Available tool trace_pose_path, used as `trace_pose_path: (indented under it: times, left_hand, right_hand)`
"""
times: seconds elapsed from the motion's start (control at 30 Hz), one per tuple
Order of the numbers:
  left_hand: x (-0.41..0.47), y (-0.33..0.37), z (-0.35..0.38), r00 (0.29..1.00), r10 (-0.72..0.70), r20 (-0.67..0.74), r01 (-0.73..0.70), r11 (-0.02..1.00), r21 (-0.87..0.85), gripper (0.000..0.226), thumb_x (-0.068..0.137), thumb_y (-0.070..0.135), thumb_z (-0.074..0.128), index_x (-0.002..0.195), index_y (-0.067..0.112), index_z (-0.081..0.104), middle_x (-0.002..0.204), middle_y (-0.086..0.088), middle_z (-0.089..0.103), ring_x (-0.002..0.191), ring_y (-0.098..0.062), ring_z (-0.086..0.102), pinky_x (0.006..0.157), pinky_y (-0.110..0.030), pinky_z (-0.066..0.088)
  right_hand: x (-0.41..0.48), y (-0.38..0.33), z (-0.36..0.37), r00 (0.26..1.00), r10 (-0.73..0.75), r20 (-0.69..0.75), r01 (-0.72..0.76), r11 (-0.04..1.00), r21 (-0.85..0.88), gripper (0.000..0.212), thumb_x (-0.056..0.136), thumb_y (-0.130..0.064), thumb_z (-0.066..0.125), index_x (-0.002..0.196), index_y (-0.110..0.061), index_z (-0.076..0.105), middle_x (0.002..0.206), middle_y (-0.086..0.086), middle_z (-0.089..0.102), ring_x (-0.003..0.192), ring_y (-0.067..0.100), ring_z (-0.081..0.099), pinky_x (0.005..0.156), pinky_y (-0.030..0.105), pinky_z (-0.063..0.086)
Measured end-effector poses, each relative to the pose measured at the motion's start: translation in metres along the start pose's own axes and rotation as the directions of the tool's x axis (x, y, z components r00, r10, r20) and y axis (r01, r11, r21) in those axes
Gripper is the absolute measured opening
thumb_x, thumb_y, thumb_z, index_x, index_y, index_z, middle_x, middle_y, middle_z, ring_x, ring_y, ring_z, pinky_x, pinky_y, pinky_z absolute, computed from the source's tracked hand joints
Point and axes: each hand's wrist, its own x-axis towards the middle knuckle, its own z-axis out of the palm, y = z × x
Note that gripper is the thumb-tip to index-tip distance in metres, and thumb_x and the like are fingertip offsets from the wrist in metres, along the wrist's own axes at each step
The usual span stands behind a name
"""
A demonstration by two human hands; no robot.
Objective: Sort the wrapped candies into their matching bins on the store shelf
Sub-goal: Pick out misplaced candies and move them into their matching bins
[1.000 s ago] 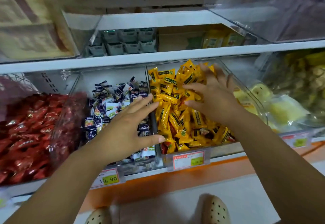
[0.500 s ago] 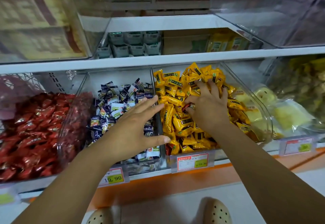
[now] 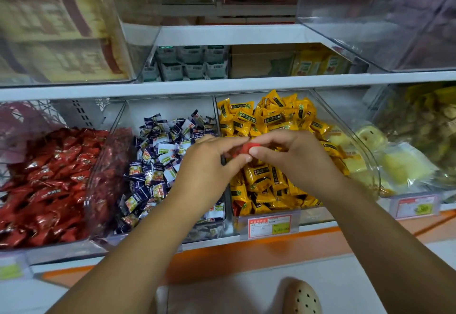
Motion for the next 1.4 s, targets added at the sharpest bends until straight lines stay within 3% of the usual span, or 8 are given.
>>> trace_pose_path:
  times: [0.13,0.3,0.67,0.8,0.93,1.13,1.3,1.4]
  left_hand:
    - [0.005,-0.006,-0.008,0.997,-0.051,-0.062,0.050,0.999,-0.014,0.017,0.090,0.035,0.061,0.103,0.046,0.063,0.091,0.011,0.057,0.086,-0.002,0.051,0.070,-0.013,0.037]
    - [0.001,-0.019,-0.009,0.988,0.007,0.152,-0.031,0.987,0.155,0.023,0.097,0.035,0.045,0.114,0.027,0.058,0.103,0.006,0.053,0.107,-0.008,0.041,0.080,-0.027,0.035]
    - [0.000,-0.024,-0.019,0.981,-0.009,0.196,-0.016,0.992,0.126,0.021,0.098,0.037,0.042,0.115,0.033,0.053,0.099,0.011,0.052,0.098,-0.012,0.048,0.083,-0.034,0.042]
    - [0.000,-0.023,-0.018,0.981,-0.009,0.194,-0.016,0.992,0.127,0.020,0.098,0.037,0.041,0.114,0.033,0.052,0.097,0.010,0.053,0.096,-0.013,0.049,0.080,-0.034,0.042]
    - [0.001,-0.023,-0.018,0.980,-0.029,0.197,0.013,0.997,0.082,0.019,0.098,0.036,0.042,0.114,0.033,0.053,0.097,0.007,0.053,0.096,-0.012,0.050,0.078,-0.026,0.041]
    - [-0.001,-0.024,-0.017,0.979,-0.037,0.199,0.025,0.998,0.063,0.012,0.098,0.038,0.042,0.108,0.040,0.049,0.101,0.007,0.055,0.099,-0.010,0.049,0.079,-0.017,0.039]
    - [-0.001,-0.025,-0.020,0.979,-0.044,0.200,0.040,0.999,0.023,0.017,0.097,0.039,0.043,0.111,0.037,0.054,0.107,0.006,0.059,0.103,-0.009,0.051,0.083,-0.020,0.040]
    - [0.000,-0.024,-0.022,0.986,-0.054,0.156,0.057,0.998,-0.013,0.020,0.097,0.040,0.043,0.113,0.038,0.056,0.111,0.010,0.061,0.103,-0.009,0.055,0.086,-0.029,0.046]
  right_hand:
    - [-0.002,0.015,-0.009,0.999,0.008,0.042,-0.001,0.985,-0.172,0.012,0.088,-0.035,0.064,0.099,-0.038,0.063,0.107,-0.024,0.064,0.116,-0.004,0.048,0.104,0.037,0.038]
    - [-0.008,0.042,0.021,0.948,0.084,0.306,0.167,0.687,-0.707,0.051,0.080,-0.056,0.059,0.128,-0.056,0.043,0.159,-0.012,-0.001,0.145,0.020,-0.022,0.113,0.054,-0.018]
    - [0.016,0.050,-0.021,0.993,0.013,-0.116,-0.100,0.613,-0.784,0.030,0.083,-0.038,0.065,0.112,-0.040,0.059,0.157,-0.005,0.016,0.147,0.026,-0.006,0.115,0.062,0.000]
    - [0.009,0.046,-0.013,0.998,-0.051,0.026,0.052,0.618,-0.785,0.060,0.076,-0.011,0.070,0.118,-0.053,0.055,0.159,-0.003,0.009,0.146,0.030,-0.013,0.112,0.064,-0.008]
    - [0.002,0.037,0.016,0.975,-0.036,0.221,0.201,0.583,-0.787,0.028,0.076,-0.044,0.064,0.104,-0.049,0.065,0.161,-0.008,-0.005,0.143,0.027,-0.026,0.110,0.065,-0.015]
    - [0.005,0.041,0.035,0.965,0.125,0.231,0.138,0.510,-0.849,0.038,0.075,-0.059,0.061,0.110,-0.044,0.064,0.159,-0.005,-0.018,0.142,0.031,-0.029,0.107,0.067,-0.016]
    - [0.005,0.047,0.029,0.983,0.003,0.184,0.113,0.778,-0.618,0.006,0.080,-0.044,0.070,0.087,-0.043,0.069,0.160,-0.013,0.007,0.146,0.016,-0.019,0.113,0.052,-0.019]
    - [0.007,0.040,0.015,0.998,-0.008,0.061,0.027,0.945,-0.326,0.014,0.082,-0.034,0.072,0.084,-0.047,0.070,0.148,-0.020,0.032,0.142,0.004,0.005,0.116,0.037,-0.003]
